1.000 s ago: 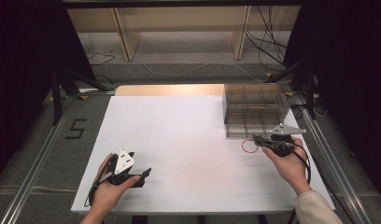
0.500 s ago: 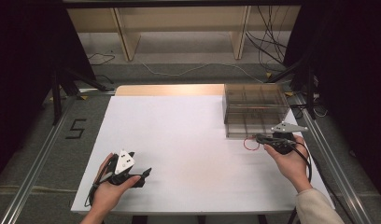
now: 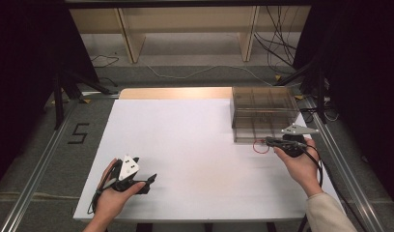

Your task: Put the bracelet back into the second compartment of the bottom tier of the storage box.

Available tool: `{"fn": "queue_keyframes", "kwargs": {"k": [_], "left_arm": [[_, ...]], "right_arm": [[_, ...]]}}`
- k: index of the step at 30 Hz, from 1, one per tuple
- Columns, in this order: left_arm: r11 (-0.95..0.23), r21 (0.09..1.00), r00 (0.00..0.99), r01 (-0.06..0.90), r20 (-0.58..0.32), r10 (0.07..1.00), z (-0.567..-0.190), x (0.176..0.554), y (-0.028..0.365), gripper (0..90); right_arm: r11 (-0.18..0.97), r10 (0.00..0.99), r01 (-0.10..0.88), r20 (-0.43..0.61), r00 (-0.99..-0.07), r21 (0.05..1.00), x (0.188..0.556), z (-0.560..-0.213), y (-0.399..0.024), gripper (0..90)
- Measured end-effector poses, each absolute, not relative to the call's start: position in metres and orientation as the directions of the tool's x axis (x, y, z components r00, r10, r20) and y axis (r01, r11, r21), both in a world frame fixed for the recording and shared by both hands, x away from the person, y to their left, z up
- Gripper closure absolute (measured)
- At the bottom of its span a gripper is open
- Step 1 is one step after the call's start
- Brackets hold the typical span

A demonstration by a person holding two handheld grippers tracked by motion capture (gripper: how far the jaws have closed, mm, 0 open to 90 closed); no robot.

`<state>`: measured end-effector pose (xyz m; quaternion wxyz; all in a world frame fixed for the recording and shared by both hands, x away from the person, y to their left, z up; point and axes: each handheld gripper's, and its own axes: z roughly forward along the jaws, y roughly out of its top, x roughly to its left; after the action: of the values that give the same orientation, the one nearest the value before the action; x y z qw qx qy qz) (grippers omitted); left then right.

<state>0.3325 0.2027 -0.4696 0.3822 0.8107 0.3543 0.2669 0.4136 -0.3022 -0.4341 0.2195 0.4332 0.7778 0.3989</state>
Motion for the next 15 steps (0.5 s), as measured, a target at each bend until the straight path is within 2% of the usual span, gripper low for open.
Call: {"fn": "queue_keyframes", "kwargs": {"k": [15], "left_arm": [[-0.456, 0.809, 0.607, 0.372, 0.160, 0.778, -0.4698, 0.3325, 0.2020, 15.9]], "right_arm": [[0.299, 0.856, 0.494, -0.001, -0.517, 0.816, 0.4183, -0.4311, -0.3053, 88.8]]}}
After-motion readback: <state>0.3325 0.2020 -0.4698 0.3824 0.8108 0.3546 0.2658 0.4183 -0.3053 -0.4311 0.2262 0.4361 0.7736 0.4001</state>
